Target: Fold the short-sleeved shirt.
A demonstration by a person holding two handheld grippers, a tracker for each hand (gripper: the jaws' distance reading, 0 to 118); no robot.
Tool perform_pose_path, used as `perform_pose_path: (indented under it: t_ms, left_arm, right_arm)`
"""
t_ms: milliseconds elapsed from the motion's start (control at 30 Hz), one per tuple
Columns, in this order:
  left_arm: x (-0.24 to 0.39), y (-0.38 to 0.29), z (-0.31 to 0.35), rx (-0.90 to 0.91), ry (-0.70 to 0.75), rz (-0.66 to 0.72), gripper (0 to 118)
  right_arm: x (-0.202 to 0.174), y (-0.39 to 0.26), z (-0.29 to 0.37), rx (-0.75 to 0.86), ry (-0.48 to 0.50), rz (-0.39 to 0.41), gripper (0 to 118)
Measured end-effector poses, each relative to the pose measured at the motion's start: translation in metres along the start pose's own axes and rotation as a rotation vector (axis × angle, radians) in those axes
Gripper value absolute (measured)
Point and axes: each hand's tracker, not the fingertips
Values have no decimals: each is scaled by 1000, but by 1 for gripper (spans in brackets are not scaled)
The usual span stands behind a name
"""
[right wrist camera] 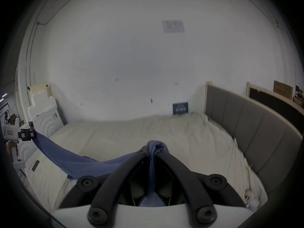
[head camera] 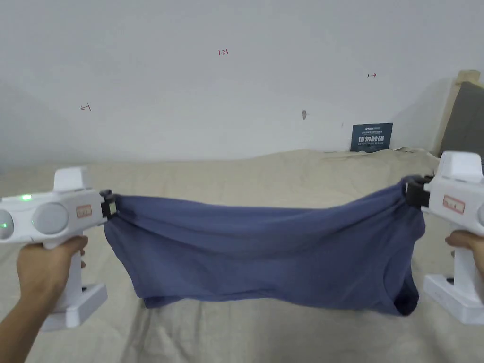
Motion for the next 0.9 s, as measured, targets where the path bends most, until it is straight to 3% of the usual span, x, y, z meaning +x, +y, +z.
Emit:
perform_pose_path:
  t_ms: [267,567,900]
  left_arm:
    - [-5,-115,20,-139,-10,-4,0]
    - [-26,-241,51,-334,14,43,0]
    - [-46,-305,104,-413,26,45,0]
  right_arm:
    - [13,-106,28,-124,15,-77,1]
    - [15,-206,107,-227,34,-164,1]
    - [7,-260,200,-295,29,-198,1]
